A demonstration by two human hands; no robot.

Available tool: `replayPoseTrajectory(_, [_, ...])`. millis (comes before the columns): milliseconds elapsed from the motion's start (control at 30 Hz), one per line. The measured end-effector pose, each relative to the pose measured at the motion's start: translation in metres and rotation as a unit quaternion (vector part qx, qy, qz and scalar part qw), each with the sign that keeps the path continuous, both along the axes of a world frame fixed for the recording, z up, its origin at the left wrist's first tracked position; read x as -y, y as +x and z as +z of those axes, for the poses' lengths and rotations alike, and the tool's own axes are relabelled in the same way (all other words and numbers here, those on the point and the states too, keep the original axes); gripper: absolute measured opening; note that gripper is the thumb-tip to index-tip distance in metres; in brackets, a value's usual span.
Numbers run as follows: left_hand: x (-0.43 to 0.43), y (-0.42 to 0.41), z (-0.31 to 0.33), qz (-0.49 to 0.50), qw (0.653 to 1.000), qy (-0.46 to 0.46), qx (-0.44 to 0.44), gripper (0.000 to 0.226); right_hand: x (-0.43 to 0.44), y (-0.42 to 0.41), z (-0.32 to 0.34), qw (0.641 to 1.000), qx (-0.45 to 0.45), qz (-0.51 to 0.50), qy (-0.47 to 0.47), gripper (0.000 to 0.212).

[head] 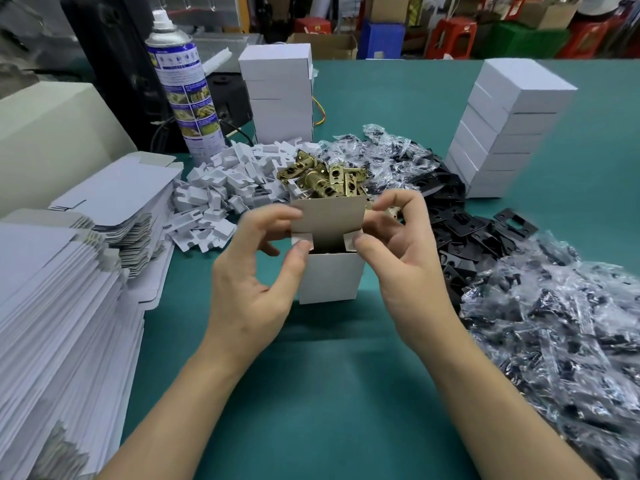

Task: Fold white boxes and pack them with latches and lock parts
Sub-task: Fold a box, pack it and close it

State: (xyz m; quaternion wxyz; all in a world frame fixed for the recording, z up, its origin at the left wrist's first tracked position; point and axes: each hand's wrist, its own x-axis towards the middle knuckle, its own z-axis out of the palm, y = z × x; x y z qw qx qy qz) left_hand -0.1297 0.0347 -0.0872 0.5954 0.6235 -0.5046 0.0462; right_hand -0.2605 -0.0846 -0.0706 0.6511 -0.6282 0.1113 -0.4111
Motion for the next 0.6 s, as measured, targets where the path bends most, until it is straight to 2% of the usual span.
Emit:
replayPoseTrajectory(100, [-0.001,0.001,-0.001,-0.018,1.000,-0.005,-0.022,0.044,0.001,0.000,0.002,0.999,-0.020,0.010,-0.033,0.034])
replayPoseTrajectory(200, [-0.002,0.004,0.001,-0.033,0.999,0.008,0.022,0.030,0.000,0.000,0.003,0.999,-0.020,0.009,-0.039,0.037])
replayPoseTrajectory(300, [-0.004,0.007,0.002,-0.054,0.998,0.008,0.040,0.024,0.002,-0.003,-0.001,0.998,-0.038,0.010,-0.048,0.028])
replayPoseTrajectory(500, [-0.006,0.005,0.003,-0.056,0.998,0.018,0.007,0.017,0.004,-0.010,0.000,0.986,-0.086,-0.006,-0.140,0.014])
replayPoseTrajectory(600, [-0.003,0.004,0.004,-0.035,0.999,0.020,-0.007,0.018,0.004,-0.011,0.001,0.982,-0.097,-0.025,-0.161,0.015])
